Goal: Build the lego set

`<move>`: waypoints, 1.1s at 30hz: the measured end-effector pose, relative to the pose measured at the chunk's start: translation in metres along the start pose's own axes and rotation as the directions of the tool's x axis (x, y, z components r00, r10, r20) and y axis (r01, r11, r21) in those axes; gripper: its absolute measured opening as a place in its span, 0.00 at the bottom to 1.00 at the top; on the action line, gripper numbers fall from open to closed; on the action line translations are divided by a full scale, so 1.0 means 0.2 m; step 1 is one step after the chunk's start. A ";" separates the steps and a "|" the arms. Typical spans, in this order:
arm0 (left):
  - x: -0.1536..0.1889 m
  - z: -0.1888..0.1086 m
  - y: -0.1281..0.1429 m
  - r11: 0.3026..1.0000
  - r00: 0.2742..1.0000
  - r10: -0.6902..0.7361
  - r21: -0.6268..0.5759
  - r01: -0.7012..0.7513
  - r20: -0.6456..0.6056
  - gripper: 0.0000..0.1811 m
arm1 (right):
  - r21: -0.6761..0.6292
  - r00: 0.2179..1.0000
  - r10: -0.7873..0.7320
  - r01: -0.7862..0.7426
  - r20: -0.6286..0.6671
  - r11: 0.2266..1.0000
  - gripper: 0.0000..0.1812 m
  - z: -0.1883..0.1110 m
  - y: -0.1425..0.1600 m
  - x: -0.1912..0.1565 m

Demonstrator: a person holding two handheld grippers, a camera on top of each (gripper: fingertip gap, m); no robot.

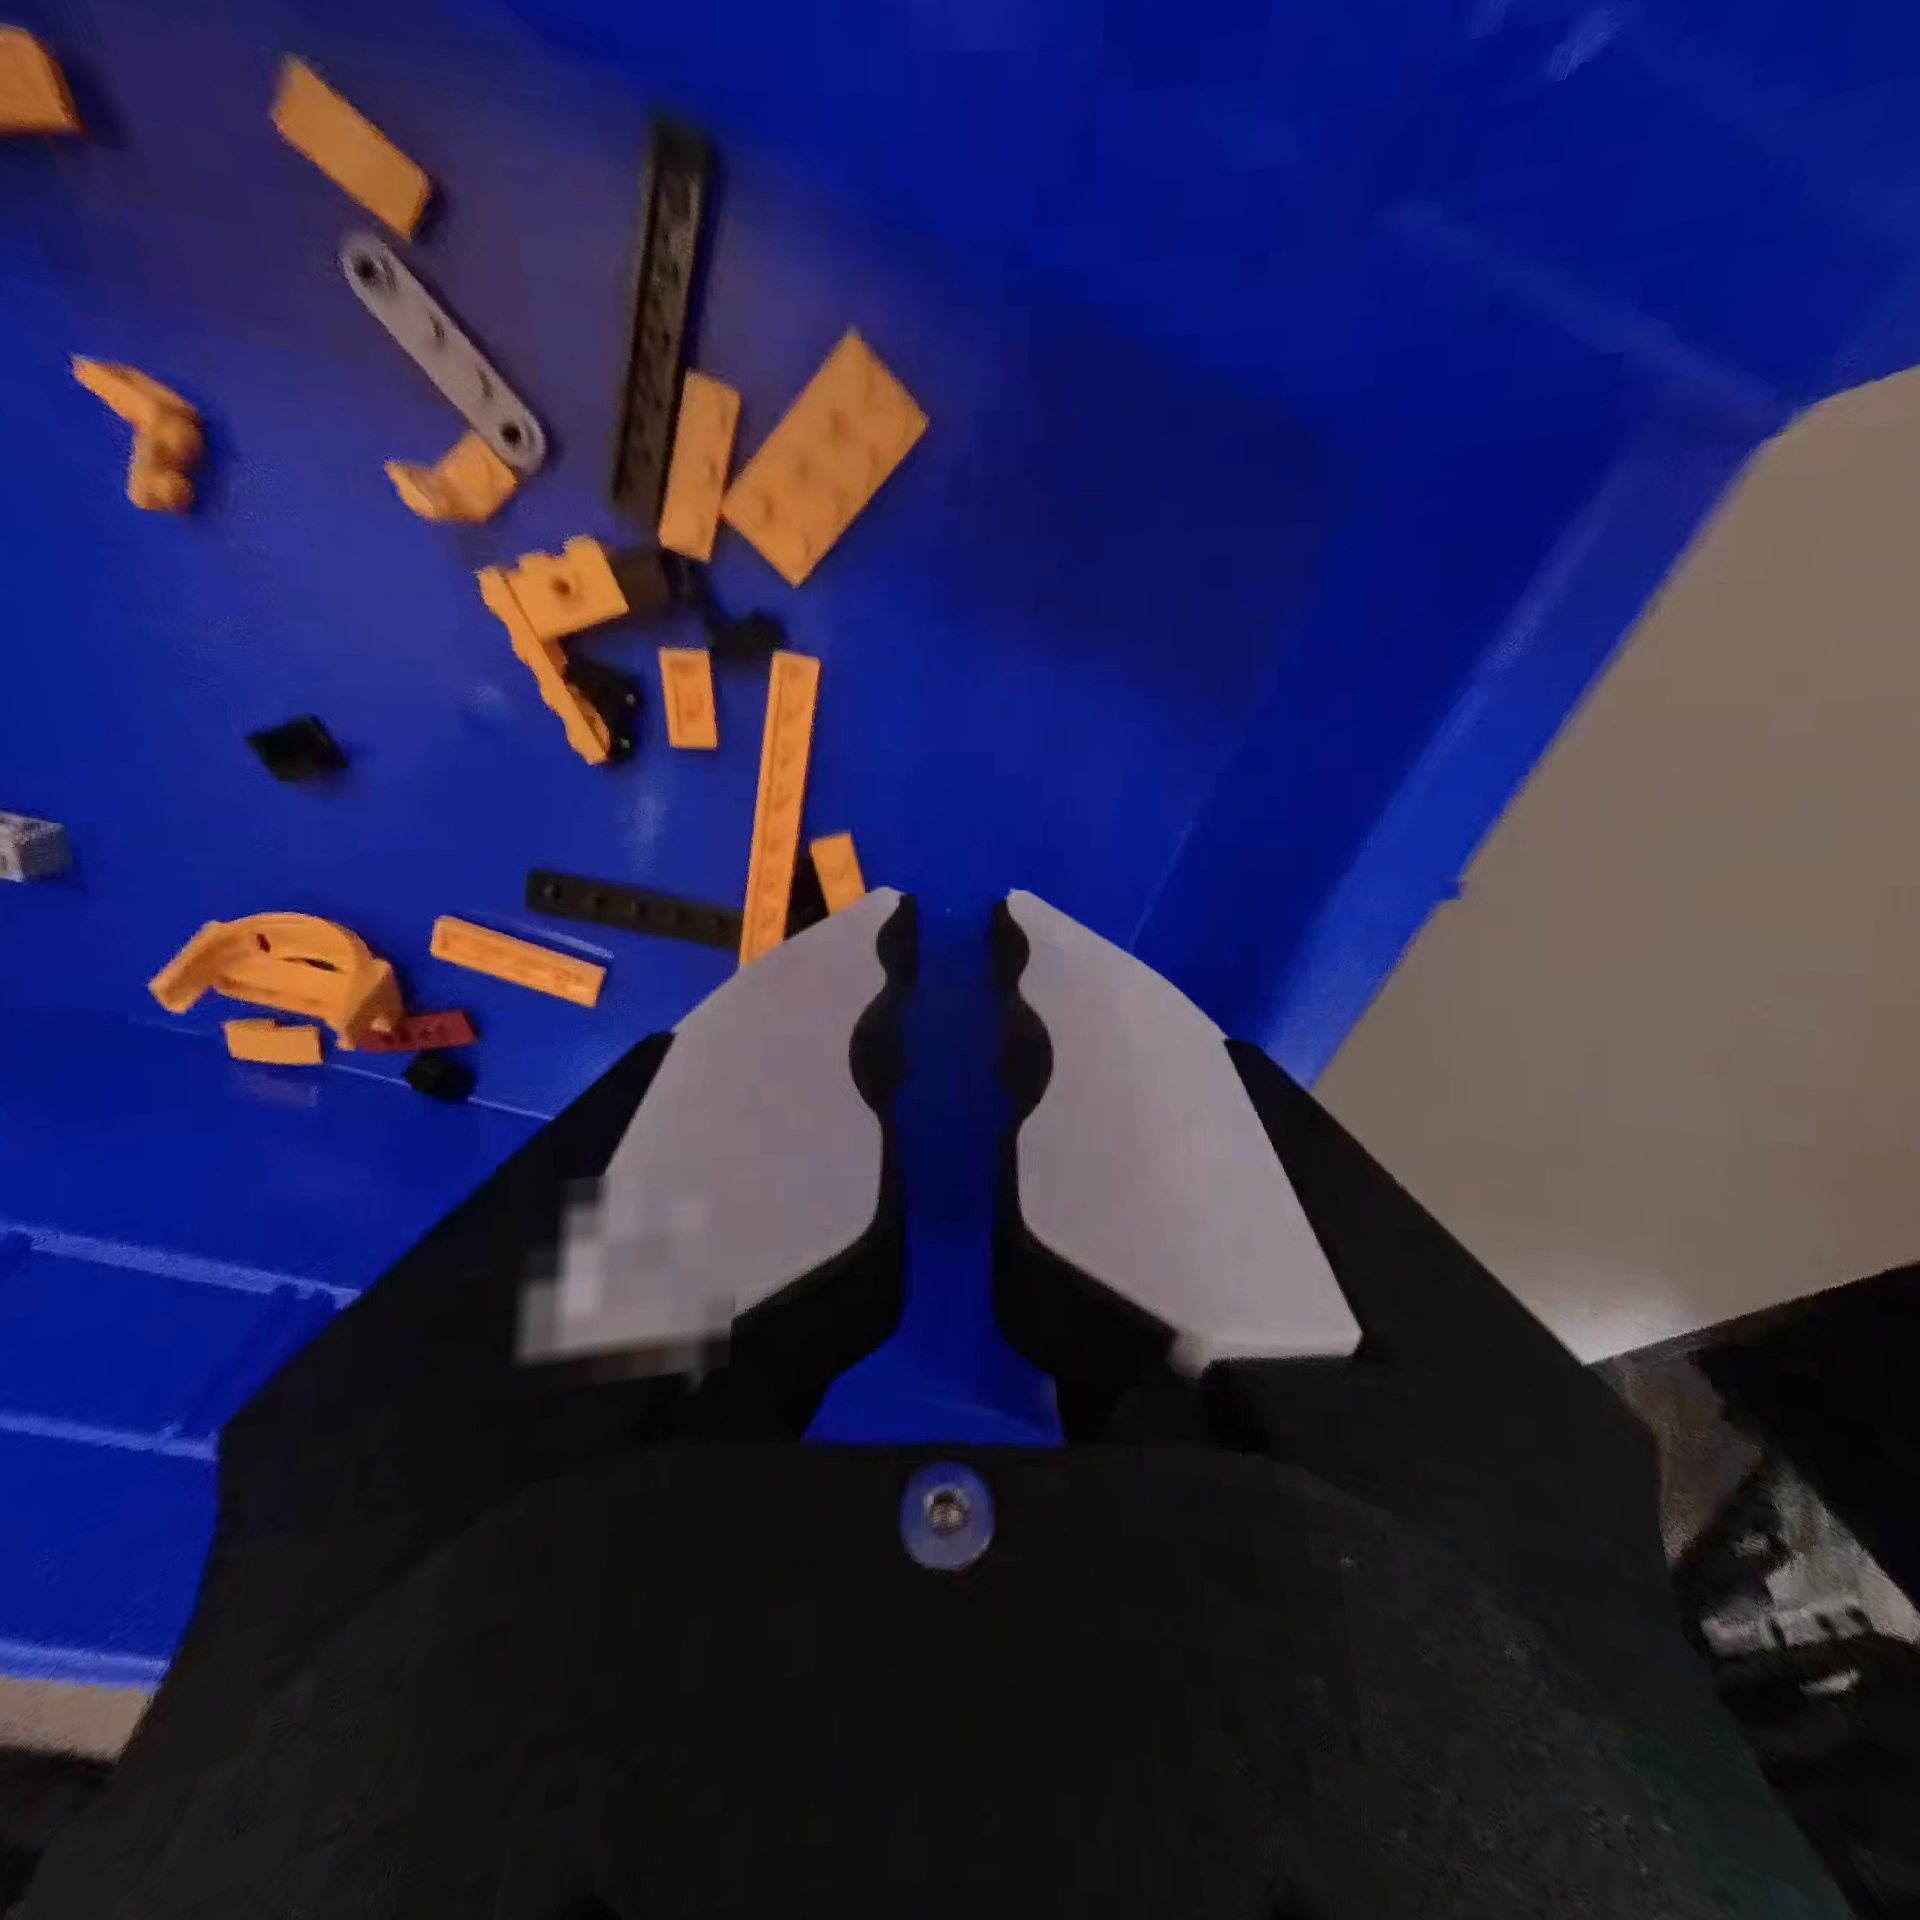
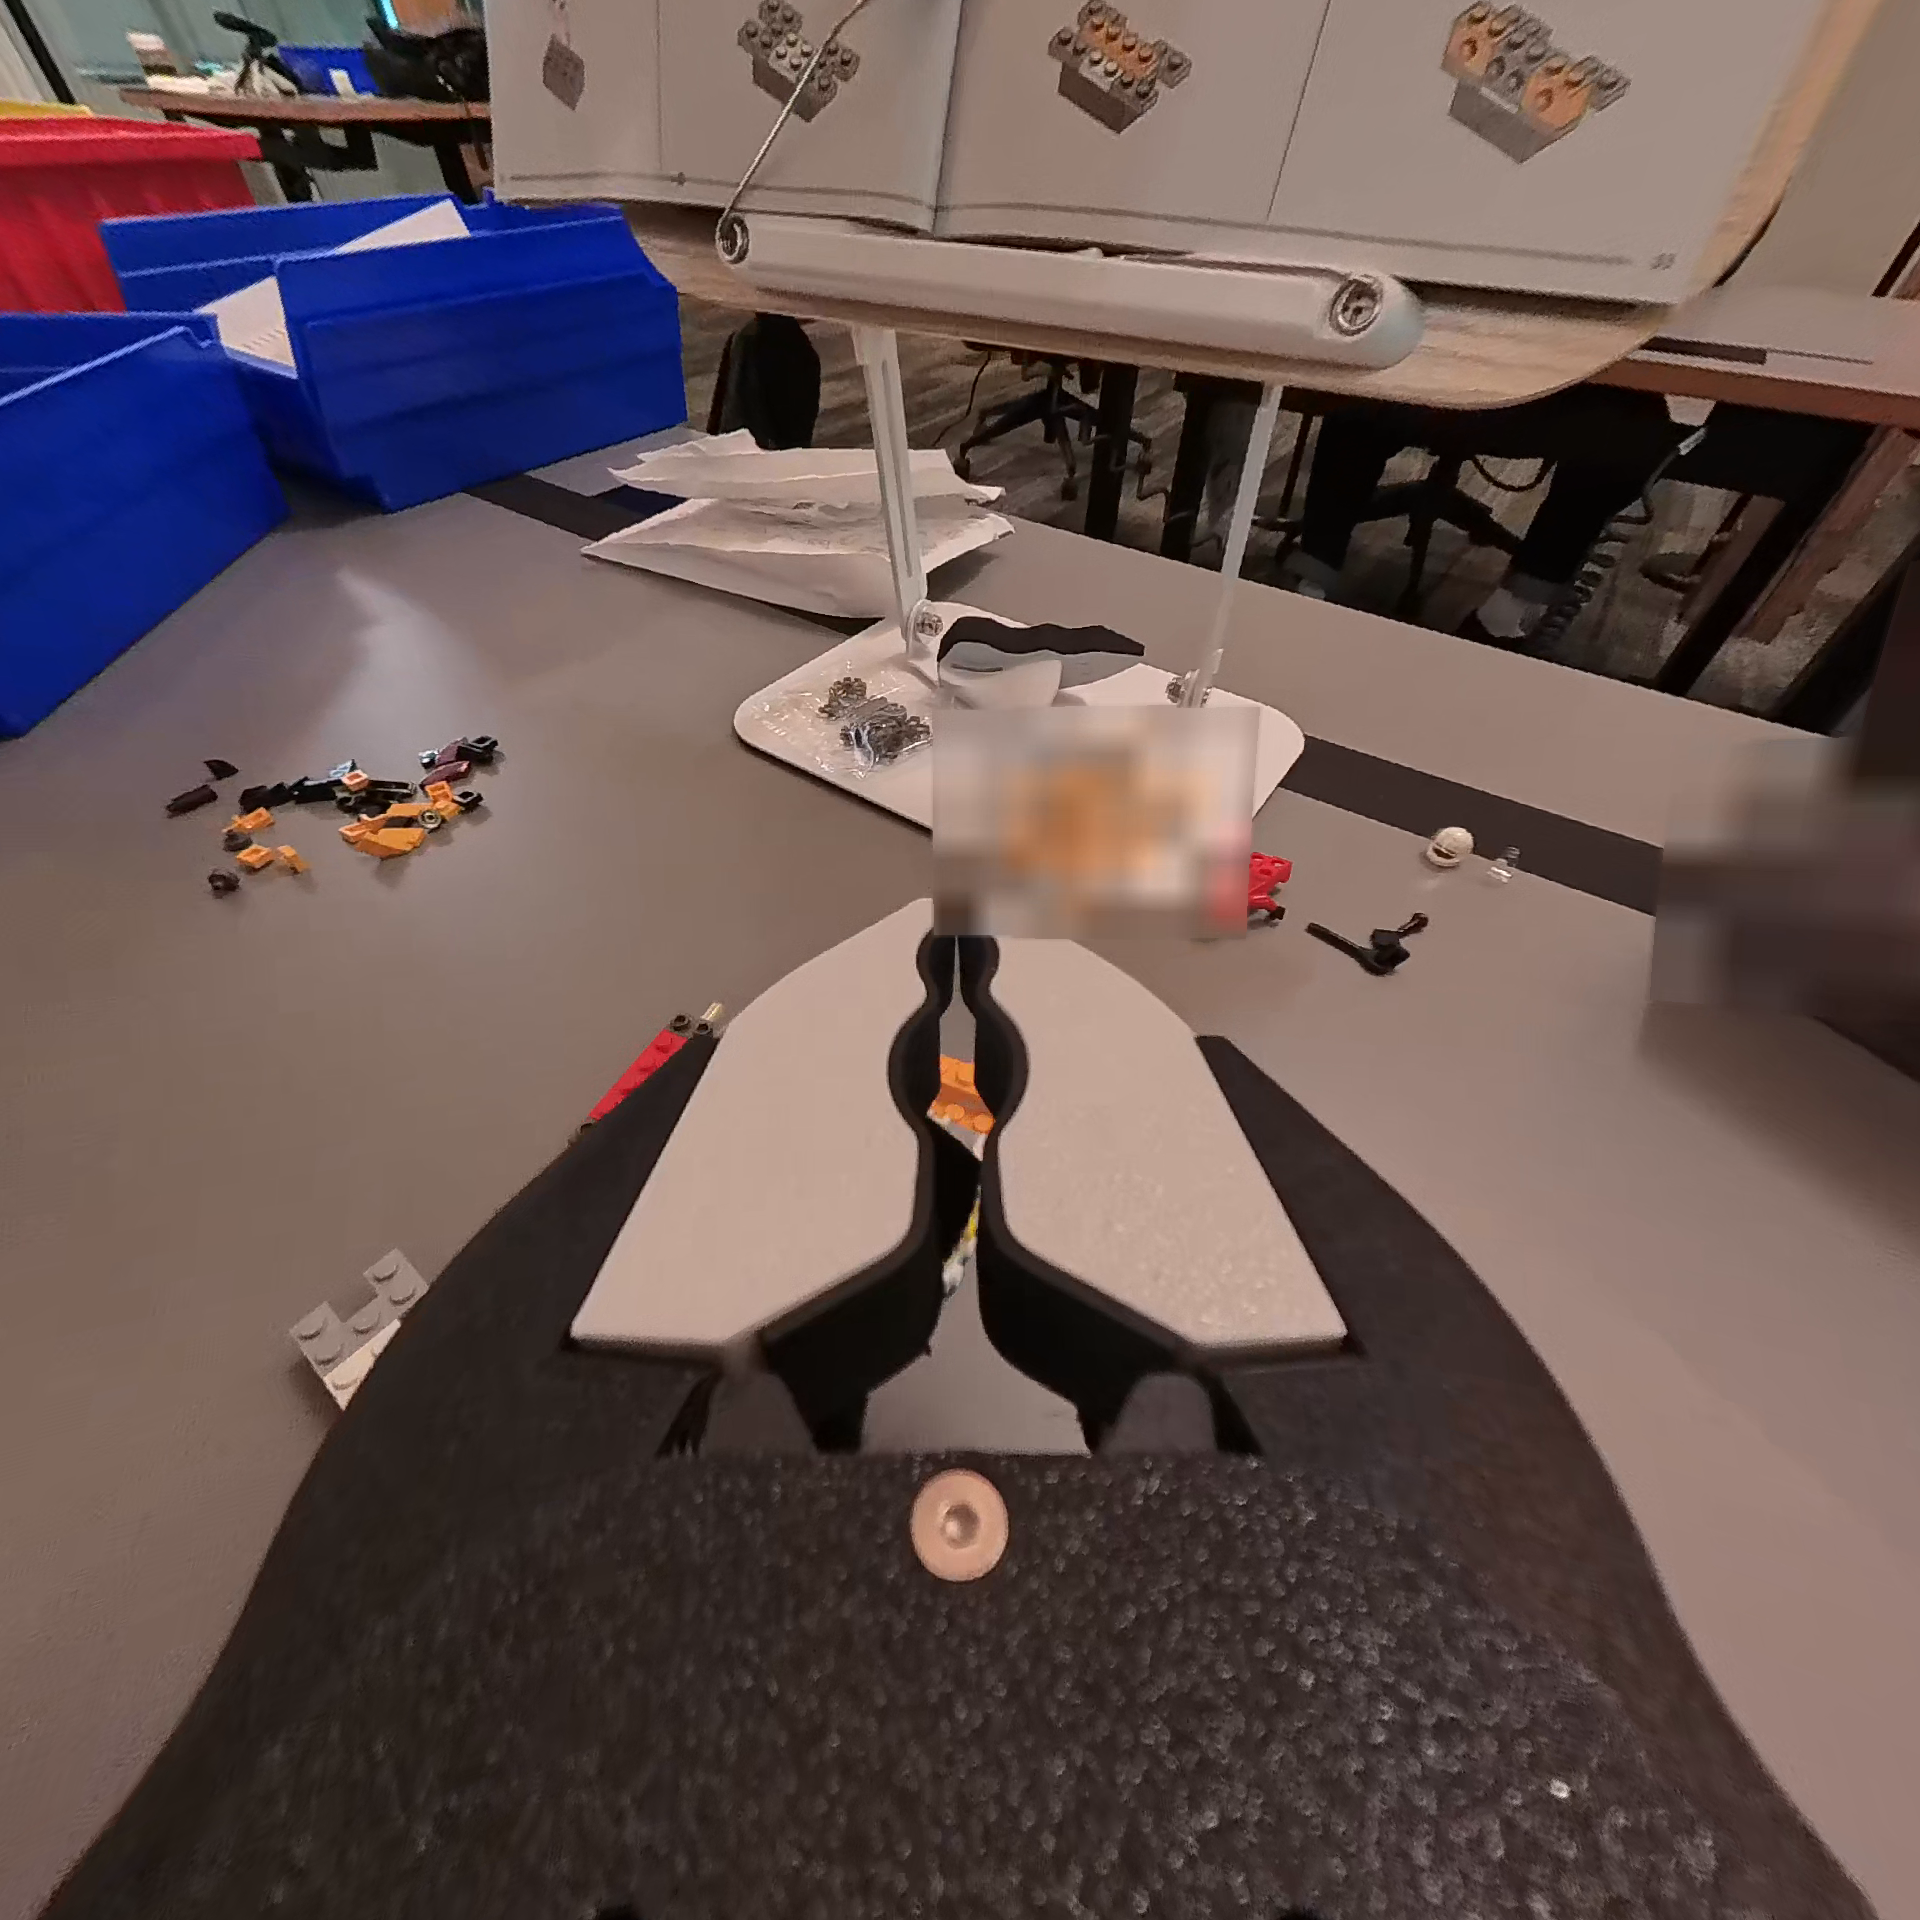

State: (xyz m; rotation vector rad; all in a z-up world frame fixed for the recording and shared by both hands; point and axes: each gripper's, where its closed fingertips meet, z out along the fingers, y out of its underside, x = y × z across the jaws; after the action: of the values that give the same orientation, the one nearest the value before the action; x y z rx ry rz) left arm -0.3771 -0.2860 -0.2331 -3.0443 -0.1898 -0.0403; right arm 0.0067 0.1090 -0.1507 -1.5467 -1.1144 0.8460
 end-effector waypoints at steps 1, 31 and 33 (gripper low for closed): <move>-0.01 0.03 0.02 0.999 1.000 0.003 -0.039 -0.002 0.019 0.10 | -0.004 1.000 -0.002 0.002 0.003 1.000 0.00 0.00 0.00 0.00; -0.02 0.06 0.08 0.997 0.995 0.020 -0.075 -0.013 0.099 0.06 | -0.028 0.996 0.040 -0.038 0.077 0.999 0.00 0.01 0.03 -0.04; -0.03 0.07 0.09 0.997 0.995 -0.007 -0.079 0.014 0.095 0.09 | -0.031 0.996 0.041 -0.039 0.080 0.999 0.00 0.01 0.03 -0.05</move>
State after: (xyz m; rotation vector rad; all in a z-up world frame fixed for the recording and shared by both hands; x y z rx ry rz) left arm -0.3804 -0.3024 -0.2483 -3.1269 -0.2163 0.0978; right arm 0.0028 0.1005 -0.1577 -1.5756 -1.1620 0.9297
